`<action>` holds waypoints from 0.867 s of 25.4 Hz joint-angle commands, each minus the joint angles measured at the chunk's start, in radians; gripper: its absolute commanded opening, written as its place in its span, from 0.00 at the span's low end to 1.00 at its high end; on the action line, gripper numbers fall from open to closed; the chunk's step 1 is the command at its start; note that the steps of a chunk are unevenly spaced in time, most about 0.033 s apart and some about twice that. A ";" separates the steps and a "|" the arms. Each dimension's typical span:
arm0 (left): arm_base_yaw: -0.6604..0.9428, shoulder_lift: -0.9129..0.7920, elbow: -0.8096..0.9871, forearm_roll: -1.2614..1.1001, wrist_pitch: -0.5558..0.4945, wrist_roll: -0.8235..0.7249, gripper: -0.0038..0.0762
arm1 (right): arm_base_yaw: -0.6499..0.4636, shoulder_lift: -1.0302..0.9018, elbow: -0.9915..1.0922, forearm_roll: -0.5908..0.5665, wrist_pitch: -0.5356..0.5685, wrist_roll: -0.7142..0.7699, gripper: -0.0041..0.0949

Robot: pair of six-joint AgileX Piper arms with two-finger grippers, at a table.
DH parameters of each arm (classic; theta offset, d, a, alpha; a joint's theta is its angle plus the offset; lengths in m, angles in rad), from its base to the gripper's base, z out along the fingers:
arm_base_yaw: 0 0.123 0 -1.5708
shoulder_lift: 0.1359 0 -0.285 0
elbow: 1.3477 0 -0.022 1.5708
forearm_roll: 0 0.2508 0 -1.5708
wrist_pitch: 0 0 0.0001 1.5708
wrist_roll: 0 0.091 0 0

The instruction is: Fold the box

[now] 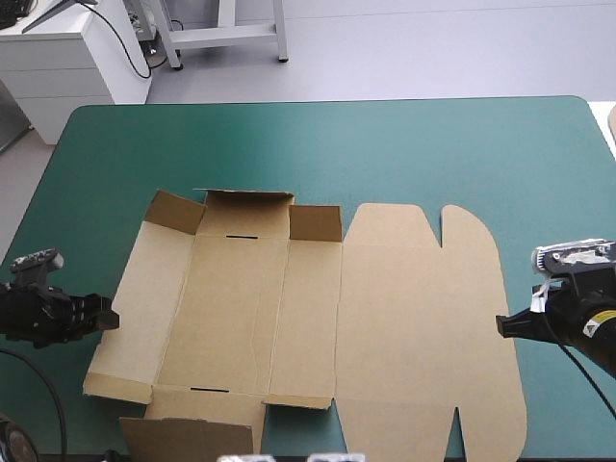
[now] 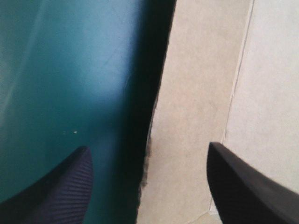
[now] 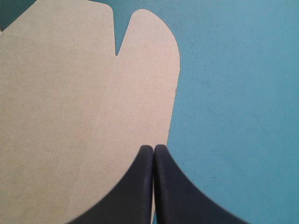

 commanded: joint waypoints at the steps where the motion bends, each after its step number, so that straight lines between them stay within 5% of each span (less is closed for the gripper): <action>1: -0.002 0.023 0.049 -0.069 -0.011 0.033 0.64 | -0.010 -0.002 -0.027 -0.002 -0.046 -0.012 0.02; 5: -0.017 0.034 0.064 -0.204 0.006 0.151 0.64 | -0.010 -0.002 -0.027 -0.002 -0.042 -0.012 0.02; 14: -0.206 0.034 0.064 -0.116 0.025 0.092 0.61 | -0.010 -0.002 -0.027 -0.002 -0.033 -0.035 0.02; 17: -0.210 0.034 0.064 -0.116 0.014 0.076 0.47 | -0.010 -0.002 -0.027 -0.002 -0.016 -0.039 0.02; 22: -0.210 0.034 0.057 -0.116 -0.007 0.066 0.04 | -0.010 -0.002 -0.027 -0.002 0.002 -0.039 0.02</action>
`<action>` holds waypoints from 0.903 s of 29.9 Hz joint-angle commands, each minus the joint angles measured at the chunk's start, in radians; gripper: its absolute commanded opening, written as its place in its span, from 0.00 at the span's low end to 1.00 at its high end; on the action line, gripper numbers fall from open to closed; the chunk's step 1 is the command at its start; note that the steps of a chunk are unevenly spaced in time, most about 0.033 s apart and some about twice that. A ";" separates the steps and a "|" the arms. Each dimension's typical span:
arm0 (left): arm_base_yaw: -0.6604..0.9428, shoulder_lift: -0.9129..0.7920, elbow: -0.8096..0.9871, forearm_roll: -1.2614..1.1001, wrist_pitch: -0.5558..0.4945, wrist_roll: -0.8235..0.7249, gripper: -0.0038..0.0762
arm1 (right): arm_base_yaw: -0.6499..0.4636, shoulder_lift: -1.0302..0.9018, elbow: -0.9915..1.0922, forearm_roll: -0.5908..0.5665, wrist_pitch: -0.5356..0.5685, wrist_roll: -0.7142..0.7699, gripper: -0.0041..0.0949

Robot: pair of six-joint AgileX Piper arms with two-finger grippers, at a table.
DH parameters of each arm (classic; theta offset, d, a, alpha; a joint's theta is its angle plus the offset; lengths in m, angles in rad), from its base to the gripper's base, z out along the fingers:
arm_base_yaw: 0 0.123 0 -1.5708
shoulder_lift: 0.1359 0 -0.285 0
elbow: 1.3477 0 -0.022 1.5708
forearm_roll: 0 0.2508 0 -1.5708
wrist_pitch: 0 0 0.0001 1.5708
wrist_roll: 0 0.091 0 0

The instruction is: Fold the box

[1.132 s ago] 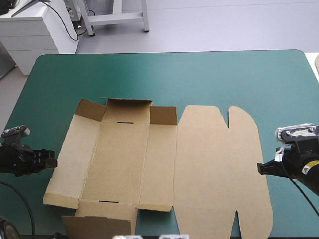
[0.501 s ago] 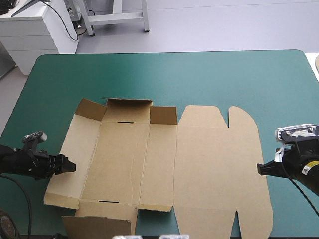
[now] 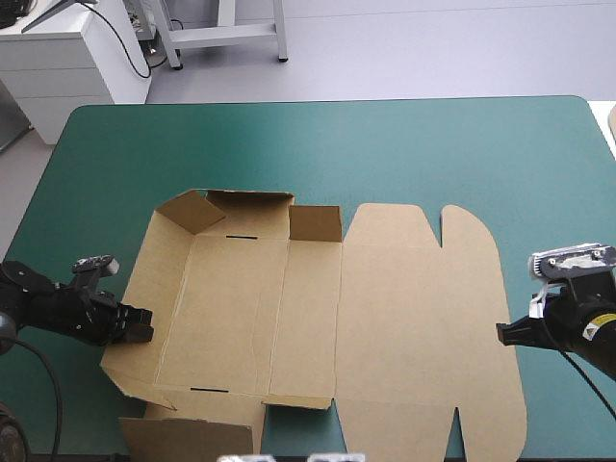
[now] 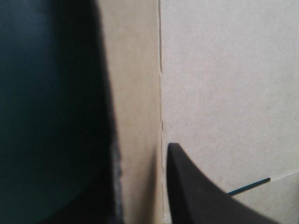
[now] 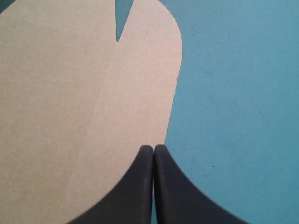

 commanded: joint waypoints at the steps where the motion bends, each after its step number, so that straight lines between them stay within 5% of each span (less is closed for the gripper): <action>1: -0.008 -0.020 -0.034 -0.032 0.012 -0.018 0.04 | -0.010 -0.002 -0.027 -0.002 -0.045 -0.012 0.02; 12: -0.132 -0.020 -0.278 0.031 -0.018 0.072 0.04 | -0.010 -0.002 -0.027 -0.002 -0.054 -0.012 0.02; 27: -0.767 -0.020 -0.580 0.543 -0.445 0.062 0.04 | -0.010 -0.002 -0.027 0.042 -0.050 -0.008 0.02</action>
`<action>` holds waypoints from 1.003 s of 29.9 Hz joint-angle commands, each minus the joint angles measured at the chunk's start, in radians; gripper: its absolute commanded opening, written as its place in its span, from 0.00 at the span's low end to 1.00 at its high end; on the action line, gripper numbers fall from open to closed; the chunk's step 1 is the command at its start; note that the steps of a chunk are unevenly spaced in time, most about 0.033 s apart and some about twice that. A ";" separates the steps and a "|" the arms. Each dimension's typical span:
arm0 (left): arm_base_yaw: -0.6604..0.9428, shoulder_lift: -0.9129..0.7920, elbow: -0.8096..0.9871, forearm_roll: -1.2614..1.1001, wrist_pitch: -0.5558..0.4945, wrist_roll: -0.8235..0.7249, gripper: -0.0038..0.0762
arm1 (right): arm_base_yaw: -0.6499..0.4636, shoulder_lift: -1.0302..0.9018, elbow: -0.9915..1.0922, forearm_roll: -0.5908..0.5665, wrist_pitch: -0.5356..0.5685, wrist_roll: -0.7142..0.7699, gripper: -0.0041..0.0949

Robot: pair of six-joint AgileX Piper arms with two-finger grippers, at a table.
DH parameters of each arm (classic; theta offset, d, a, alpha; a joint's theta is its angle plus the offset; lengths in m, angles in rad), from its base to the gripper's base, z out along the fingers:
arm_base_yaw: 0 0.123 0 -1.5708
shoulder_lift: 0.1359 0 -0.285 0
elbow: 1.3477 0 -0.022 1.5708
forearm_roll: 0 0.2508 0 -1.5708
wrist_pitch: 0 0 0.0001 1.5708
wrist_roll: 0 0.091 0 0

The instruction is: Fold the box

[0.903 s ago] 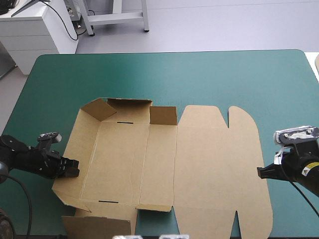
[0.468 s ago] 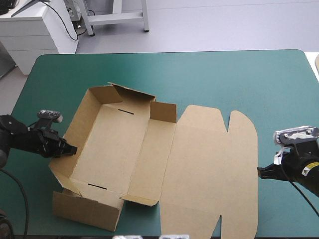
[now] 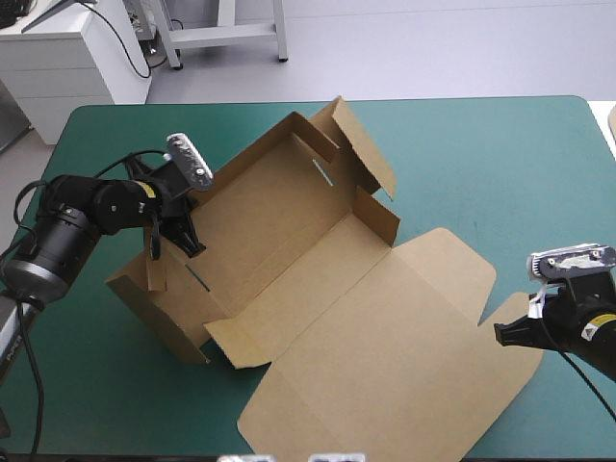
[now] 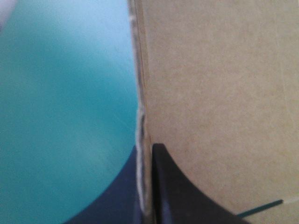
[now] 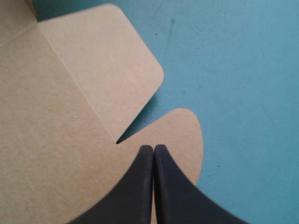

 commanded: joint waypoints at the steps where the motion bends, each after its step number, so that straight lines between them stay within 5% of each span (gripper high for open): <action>1: -0.109 -0.029 -0.047 0.098 -0.182 0.002 0.04 | -0.010 -0.002 -0.027 0.020 -0.053 -0.005 0.02; 5: -0.206 -0.029 -0.047 0.179 -0.365 0.002 0.04 | -0.010 -0.002 -0.027 0.030 -0.053 -0.005 0.02; 11: -0.306 -0.025 -0.047 0.204 -0.504 0.014 0.04 | -0.010 -0.002 -0.027 0.056 -0.053 -0.007 0.02; 21: -0.452 0.032 -0.047 0.301 -0.506 0.061 0.04 | -0.010 -0.002 -0.027 0.056 -0.073 -0.006 0.02; 30: -0.530 0.162 -0.047 0.567 -0.505 -0.088 0.04 | -0.010 0.040 -0.029 0.053 -0.248 -0.002 0.02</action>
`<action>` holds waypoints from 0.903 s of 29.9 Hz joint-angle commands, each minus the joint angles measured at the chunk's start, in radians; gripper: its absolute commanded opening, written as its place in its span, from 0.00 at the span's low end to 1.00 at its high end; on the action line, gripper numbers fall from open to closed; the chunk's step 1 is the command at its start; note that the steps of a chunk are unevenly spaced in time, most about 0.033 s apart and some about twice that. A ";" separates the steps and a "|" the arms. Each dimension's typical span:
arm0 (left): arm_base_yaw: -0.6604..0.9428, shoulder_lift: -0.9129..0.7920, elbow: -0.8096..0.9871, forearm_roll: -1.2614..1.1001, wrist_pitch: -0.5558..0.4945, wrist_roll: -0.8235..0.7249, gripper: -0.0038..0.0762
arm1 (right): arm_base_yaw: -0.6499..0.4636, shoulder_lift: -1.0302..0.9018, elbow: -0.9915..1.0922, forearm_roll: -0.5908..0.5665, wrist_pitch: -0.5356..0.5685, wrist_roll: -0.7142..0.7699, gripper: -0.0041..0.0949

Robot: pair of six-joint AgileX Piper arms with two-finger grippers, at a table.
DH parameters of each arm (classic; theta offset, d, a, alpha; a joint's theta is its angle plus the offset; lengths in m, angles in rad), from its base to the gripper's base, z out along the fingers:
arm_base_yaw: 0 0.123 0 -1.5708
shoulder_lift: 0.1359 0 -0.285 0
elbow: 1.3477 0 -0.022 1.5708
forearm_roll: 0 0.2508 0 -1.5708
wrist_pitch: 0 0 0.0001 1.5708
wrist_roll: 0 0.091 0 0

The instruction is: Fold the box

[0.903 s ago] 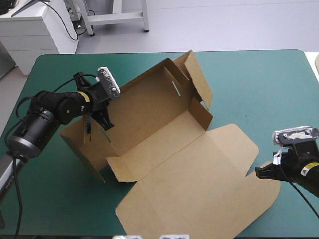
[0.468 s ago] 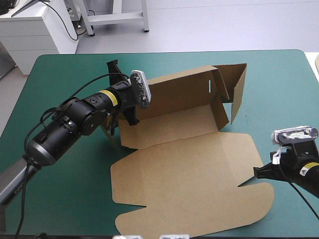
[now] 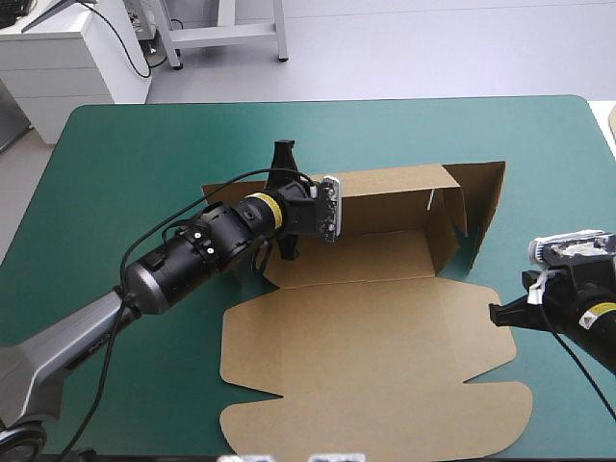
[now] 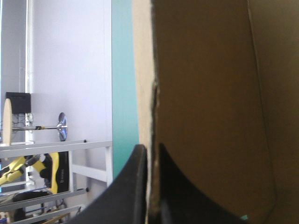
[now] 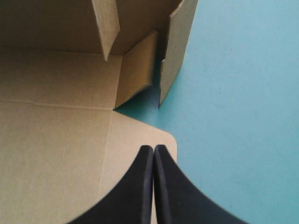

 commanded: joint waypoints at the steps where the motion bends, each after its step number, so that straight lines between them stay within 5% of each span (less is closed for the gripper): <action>1: -0.038 0.010 -0.034 0.165 -0.063 -0.125 0.04 | -0.010 0.048 -0.029 0.002 -0.137 0.005 0.02; 7: -0.102 0.062 -0.034 0.451 0.002 -0.316 0.04 | -0.010 0.178 -0.068 0.004 -0.246 0.007 0.02; 16: -0.149 0.084 -0.034 0.537 0.027 -0.359 0.04 | -0.010 0.422 -0.366 0.002 -0.301 0.003 0.02; 27: -0.151 0.084 -0.034 0.537 0.032 -0.356 0.04 | -0.011 0.820 -0.853 -0.008 -0.064 -0.009 0.02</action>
